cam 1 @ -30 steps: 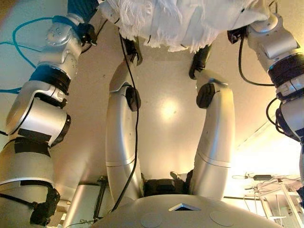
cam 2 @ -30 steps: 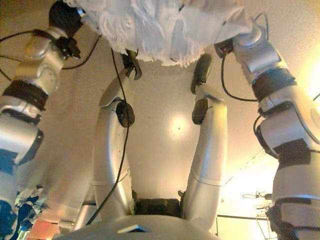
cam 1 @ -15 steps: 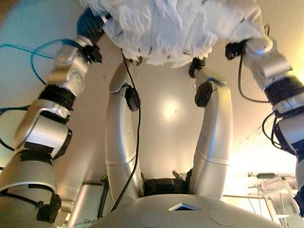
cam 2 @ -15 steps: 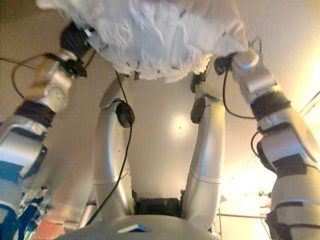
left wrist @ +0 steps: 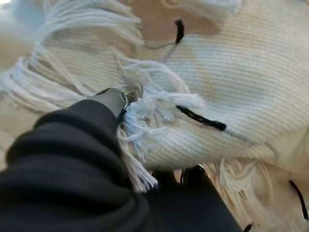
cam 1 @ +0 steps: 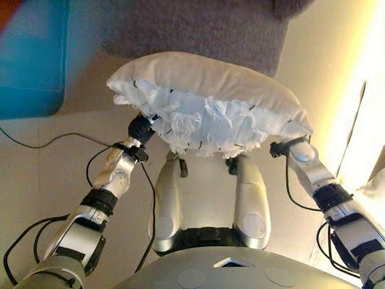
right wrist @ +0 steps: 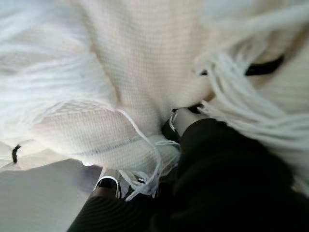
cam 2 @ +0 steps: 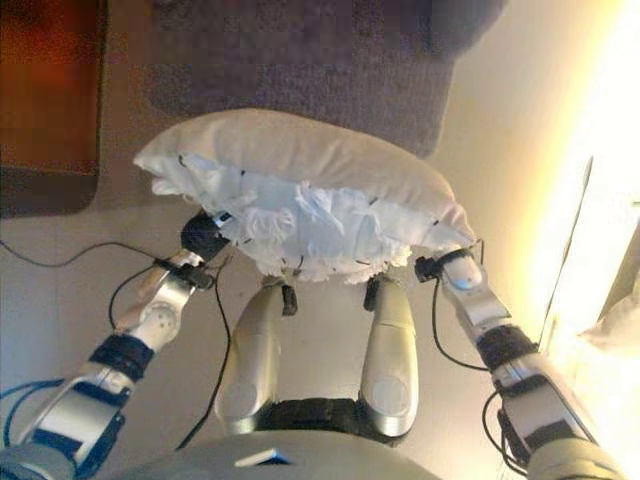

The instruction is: Pick up the cushion and take it to the sofa

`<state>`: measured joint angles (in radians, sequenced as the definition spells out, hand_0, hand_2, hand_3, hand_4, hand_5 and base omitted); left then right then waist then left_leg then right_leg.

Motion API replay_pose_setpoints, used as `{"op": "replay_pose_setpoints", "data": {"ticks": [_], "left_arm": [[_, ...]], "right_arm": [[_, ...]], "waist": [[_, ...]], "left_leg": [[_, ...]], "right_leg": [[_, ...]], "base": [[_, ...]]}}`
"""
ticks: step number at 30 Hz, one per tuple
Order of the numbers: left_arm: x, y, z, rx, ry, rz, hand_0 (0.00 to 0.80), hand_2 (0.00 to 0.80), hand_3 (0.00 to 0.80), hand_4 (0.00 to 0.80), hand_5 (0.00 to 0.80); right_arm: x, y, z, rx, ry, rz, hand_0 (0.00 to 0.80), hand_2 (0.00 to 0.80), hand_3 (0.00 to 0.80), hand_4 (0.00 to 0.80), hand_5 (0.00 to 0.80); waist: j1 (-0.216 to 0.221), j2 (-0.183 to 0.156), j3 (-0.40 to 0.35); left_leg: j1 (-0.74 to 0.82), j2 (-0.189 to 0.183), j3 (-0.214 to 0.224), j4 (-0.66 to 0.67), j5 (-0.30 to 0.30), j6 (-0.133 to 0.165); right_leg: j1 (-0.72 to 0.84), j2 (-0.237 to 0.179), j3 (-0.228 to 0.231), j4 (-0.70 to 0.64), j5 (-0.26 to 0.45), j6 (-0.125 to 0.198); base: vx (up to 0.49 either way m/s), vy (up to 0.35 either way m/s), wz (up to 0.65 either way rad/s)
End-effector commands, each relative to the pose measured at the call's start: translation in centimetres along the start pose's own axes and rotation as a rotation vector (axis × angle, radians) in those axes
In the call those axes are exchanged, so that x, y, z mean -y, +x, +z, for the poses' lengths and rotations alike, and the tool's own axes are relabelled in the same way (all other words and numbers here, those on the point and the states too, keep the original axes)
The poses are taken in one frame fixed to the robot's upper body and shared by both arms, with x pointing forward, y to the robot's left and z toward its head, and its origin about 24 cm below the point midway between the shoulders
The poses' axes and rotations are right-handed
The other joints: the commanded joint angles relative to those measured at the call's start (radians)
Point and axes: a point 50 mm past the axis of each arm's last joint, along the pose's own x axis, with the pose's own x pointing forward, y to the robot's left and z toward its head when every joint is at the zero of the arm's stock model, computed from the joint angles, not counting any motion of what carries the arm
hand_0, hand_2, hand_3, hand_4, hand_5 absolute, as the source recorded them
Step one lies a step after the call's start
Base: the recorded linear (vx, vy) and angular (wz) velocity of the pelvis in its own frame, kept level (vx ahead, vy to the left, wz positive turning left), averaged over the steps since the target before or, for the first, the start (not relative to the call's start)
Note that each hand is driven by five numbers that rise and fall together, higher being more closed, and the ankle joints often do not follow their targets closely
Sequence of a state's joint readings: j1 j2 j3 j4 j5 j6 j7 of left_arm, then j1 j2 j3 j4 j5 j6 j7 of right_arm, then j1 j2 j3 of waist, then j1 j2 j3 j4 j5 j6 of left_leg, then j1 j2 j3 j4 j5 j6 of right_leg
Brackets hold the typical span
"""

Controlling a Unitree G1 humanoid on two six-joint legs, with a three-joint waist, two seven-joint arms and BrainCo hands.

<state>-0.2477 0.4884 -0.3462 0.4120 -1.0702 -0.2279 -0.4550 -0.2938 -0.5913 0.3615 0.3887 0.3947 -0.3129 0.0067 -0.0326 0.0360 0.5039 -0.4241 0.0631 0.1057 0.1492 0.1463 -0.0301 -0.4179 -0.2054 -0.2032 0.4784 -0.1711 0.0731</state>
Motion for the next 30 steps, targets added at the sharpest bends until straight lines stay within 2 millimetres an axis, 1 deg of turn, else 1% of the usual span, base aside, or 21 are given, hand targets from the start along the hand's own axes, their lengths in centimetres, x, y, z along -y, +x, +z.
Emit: {"op": "replay_pose_setpoints", "data": {"ticks": [1,2,3,4,5,6,8,9,10,11,12,13,15,19,21,23,25,27,30], "left_arm": [[7.2,1.7,-0.8,0.065,-0.038,-0.375,0.8,0.8,0.8,0.8,0.8],[7.4,1.3,-1.0,0.078,-0.055,-0.369,0.8,0.8,0.8,0.8,0.8],[7.3,1.4,0.1,0.067,-0.069,-0.356,0.8,0.8,0.8,0.8,0.8],[7.0,1.1,0.7,0.074,-0.074,-0.334,0.8,0.8,0.8,0.8,0.8],[7.1,0.6,0.4,0.08,-0.094,-0.308,0.8,0.8,0.8,0.8,0.8],[7.0,0.1,-0.1,0.096,-0.1,-0.281,0.8,0.8,0.8,0.8,0.8],[7.0,-0.8,-0.6,0.126,-0.098,-0.24,0.8,0.8,0.8,0.8,0.8],[7.0,-1.5,-0.4,0.161,-0.084,-0.22,0.8,0.8,0.8,0.8,0.8],[6.5,-2.2,0.0,0.187,-0.073,-0.205,0.8,0.8,0.8,0.8,0.8],[6.3,-3.1,0.5,0.227,-0.076,-0.183,0.8,0.8,0.8,0.8,0.8],[6.1,-3.7,0.7,0.254,-0.081,-0.171,0.8,0.8,0.8,0.8,0.8],[6.5,-4.1,0.9,0.283,-0.09,-0.163,0.8,0.8,0.8,0.8,0.8],[7.0,-4.1,1.5,0.319,-0.094,-0.182,0.8,0.8,0.8,0.8,0.8],[7.9,-3.6,2.0,0.329,-0.086,-0.228,0.8,0.8,0.8,0.8,0.8],[8.7,-2.9,2.3,0.323,-0.082,-0.241,0.8,0.8,0.8,0.8,0.8],[8.8,-2.7,2.5,0.319,-0.08,-0.244,0.8,0.8,0.8,0.8,0.8],[8.7,-2.7,2.9,0.32,-0.077,-0.249,0.8,0.8,0.8,0.8,0.8],[8.6,-2.9,3.2,0.336,-0.077,-0.245,0.8,0.8,0.8,0.8,0.8],[8.5,-3.0,3.4,0.354,-0.075,-0.244,0.8,0.8,0.8,0.8,0.8]], "right_arm": [[-4.2,0.4,5.3,0.354,0.067,0.146,0.8,0.8,0.8,0.8,0.8],[-4.0,-0.3,5.5,0.396,0.064,0.106,0.8,0.8,0.8,0.8,0.8],[0.9,-0.9,6.0,0.388,0.088,0.093,0.8,0.8,0.8,0.8,0.8],[2.3,-0.7,7.2,0.389,0.104,0.083,0.8,0.8,0.8,0.8,0.8],[2.9,-0.7,7.9,0.39,0.124,0.053,0.8,0.8,0.8,0.8,0.8],[2.7,-0.8,7.9,0.398,0.108,0.042,0.8,0.8,0.8,0.8,0.8],[1.7,-1.4,7.9,0.424,0.074,0.015,0.8,0.8,0.8,0.8,0.8],[1.0,-2.3,7.9,0.461,0.094,-0.009,0.8,0.8,0.8,0.8,0.8],[1.2,-3.9,7.4,0.487,0.104,-0.015,0.8,0.8,0.8,0.8,0.8],[0.8,-5.4,7.2,0.516,0.114,-0.014,0.8,0.8,0.8,0.8,0.8],[0.4,-6.4,7.1,0.537,0.122,-0.012,0.8,0.8,0.8,0.8,0.8],[-0.4,-7.0,7.6,0.556,0.13,-0.009,0.8,0.8,0.8,0.8,0.8],[-1.3,-7.4,8.1,0.595,0.14,0.002,0.8,0.8,0.8,0.8,0.8],[-2.5,-7.3,8.8,0.597,0.15,0.027,0.8,0.8,0.8,0.8,0.8],[-3.0,-6.3,9.8,0.586,0.145,0.019,0.8,0.8,0.8,0.8,0.8],[-2.9,-5.8,10.1,0.578,0.143,0.009,0.8,0.8,0.8,0.8,0.8],[-2.8,-5.5,10.3,0.565,0.147,0.003,0.8,0.8,0.8,0.8,0.8],[-3.0,-5.3,10.4,0.559,0.146,0.017,0.8,0.8,0.8,0.8,0.8],[-3.1,-5.1,10.5,0.567,0.139,0.028,0.8,0.8,0.8,0.8,0.8]], "waist": [[0.037,-0.033,-0.194],[0.039,-0.036,-0.219],[0.045,-0.049,-0.264],[0.044,-0.056,-0.295],[0.049,-0.062,-0.336],[0.051,-0.065,-0.365],[0.053,-0.068,-0.39],[0.052,-0.067,-0.404],[0.046,-0.067,-0.411],[0.034,-0.063,-0.42],[0.028,-0.062,-0.423],[0.02,-0.058,-0.432],[0.013,-0.055,-0.442],[0.007,-0.053,-0.448],[0.007,-0.051,-0.449],[0.009,-0.052,-0.449],[0.012,-0.056,-0.449],[0.015,-0.061,-0.443],[0.017,-0.072,-0.423]], "left_leg": [[0.109,-0.005,0.017,0.02,-0.142,-0.011],[0.158,-0.003,0.019,-0.011,-0.141,-0.01],[0.221,-0.001,0.025,-0.051,-0.138,-0.013],[0.264,0.003,0.022,-0.08,-0.138,-0.014],[0.336,0.009,0.027,-0.114,-0.141,-0.014],[0.363,0.013,0.029,-0.13,-0.143,-0.013],[0.409,0.017,0.032,-0.161,-0.145,-0.012],[0.439,0.02,0.037,-0.184,-0.145,-0.013],[0.454,0.024,0.044,-0.199,-0.142,-0.014],[0.479,0.025,0.054,-0.213,-0.146,-0.01],[0.492,0.025,0.058,-0.225,-0.145,-0.008],[0.514,0.024,0.067,-0.235,-0.15,-0.006],[0.528,0.025,0.069,-0.236,-0.157,-0.004],[0.539,0.028,0.064,-0.236,-0.163,-0.006],[0.543,0.032,0.056,-0.236,-0.164,-0.01],[0.544,0.037,0.05,-0.236,-0.162,-0.014],[0.55,0.051,0.045,-0.236,-0.153,-0.022],[0.556,0.073,0.052,-0.229,-0.132,-0.038],[0.518,0.104,0.058,-0.138,-0.11,-0.054]], "right_leg": [[0.121,-0.012,-0.041,-0.291,0.191,0.045],[0.171,-0.006,-0.046,-0.321,0.192,0.047],[0.235,0.003,-0.055,-0.359,0.197,0.056],[0.283,0.008,-0.061,-0.397,0.201,0.055],[0.348,0.017,-0.074,-0.426,0.2,0.055],[0.371,0.024,-0.074,-0.44,0.2,0.053],[0.409,0.032,-0.071,-0.461,0.201,0.05],[0.434,0.038,-0.07,-0.476,0.201,0.047],[0.444,0.043,-0.065,-0.483,0.203,0.045],[0.463,0.046,-0.061,-0.493,0.2,0.044],[0.474,0.05,-0.057,-0.5,0.2,0.043],[0.493,0.052,-0.058,-0.512,0.198,0.043],[0.513,0.059,-0.054,-0.523,0.195,0.039],[0.534,0.069,-0.053,-0.532,0.187,0.033],[0.544,0.08,-0.052,-0.54,0.182,0.027],[0.548,0.088,-0.05,-0.543,0.18,0.02],[0.547,0.106,-0.033,-0.546,0.176,0.006],[0.546,0.122,-0.016,-0.544,0.174,-0.012],[0.539,0.137,0.007,-0.533,0.171,-0.035]], "base": [[0.158,0.003,-0.01],[0.245,-0.032,0.0],[0.284,-0.039,0.01],[0.368,-0.066,0.11],[0.308,-0.035,0.13],[0.254,-0.037,0.08],[0.127,-0.015,-0.08],[0.067,-0.008,-0.1],[0.04,-0.001,-0.05],[0.024,0.001,0.05],[0.042,0.013,0.07],[0.035,0.004,0.06],[0.027,-0.027,-0.02],[-0.003,-0.081,-0.01],[-0.041,-0.158,-0.09],[-0.03,-0.194,-0.04],[-0.027,-0.25,0.0],[-0.041,-0.248,-0.02],[-0.083,-0.254,-0.13]]}}
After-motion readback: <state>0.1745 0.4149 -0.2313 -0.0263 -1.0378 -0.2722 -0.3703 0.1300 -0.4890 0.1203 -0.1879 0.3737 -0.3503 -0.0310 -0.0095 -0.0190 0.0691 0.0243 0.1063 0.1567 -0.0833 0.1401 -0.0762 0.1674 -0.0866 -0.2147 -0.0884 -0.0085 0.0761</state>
